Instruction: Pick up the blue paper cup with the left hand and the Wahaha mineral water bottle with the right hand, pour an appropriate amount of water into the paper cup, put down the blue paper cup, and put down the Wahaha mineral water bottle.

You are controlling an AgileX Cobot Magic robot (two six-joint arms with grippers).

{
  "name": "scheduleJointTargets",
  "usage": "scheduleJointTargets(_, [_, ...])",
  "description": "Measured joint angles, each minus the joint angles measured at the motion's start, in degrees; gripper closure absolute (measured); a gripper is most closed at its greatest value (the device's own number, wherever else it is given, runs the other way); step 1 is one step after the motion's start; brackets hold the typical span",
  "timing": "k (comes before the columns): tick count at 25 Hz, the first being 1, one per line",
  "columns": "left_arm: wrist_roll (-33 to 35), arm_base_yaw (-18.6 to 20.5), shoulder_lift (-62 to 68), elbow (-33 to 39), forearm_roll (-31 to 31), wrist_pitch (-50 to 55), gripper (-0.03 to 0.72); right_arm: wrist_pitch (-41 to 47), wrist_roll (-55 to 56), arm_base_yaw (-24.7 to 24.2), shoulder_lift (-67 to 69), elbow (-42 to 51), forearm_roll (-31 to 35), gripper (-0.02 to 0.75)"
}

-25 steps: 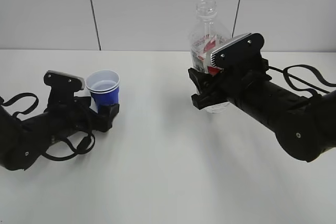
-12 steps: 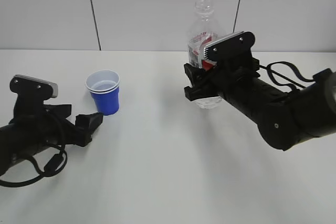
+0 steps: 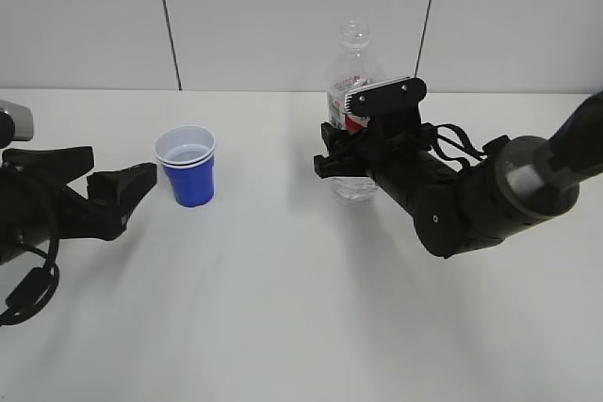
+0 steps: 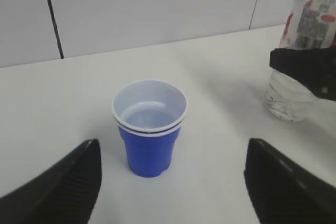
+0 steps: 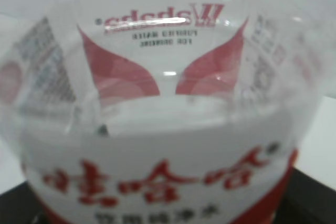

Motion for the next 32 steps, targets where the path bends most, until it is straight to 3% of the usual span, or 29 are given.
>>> scheduleJointTargets(8, [0.0,0.0,-1.2,0.2,0.0,0.6,0.048,-3.2,4.3,0.0,2.4,-0.5,1.0,0.219])
scheduleJointTargets(16, [0.0,0.0,-1.2,0.2,0.0,0.7,0.057,-4.9,4.6,0.0,2.6,-0.6,1.4,0.136])
scheduleJointTargets(32, [0.1,0.0,-1.2,0.2,0.0,1.0,0.068,-9.2,7.0,0.0,2.6,8.4,-0.6,0.129])
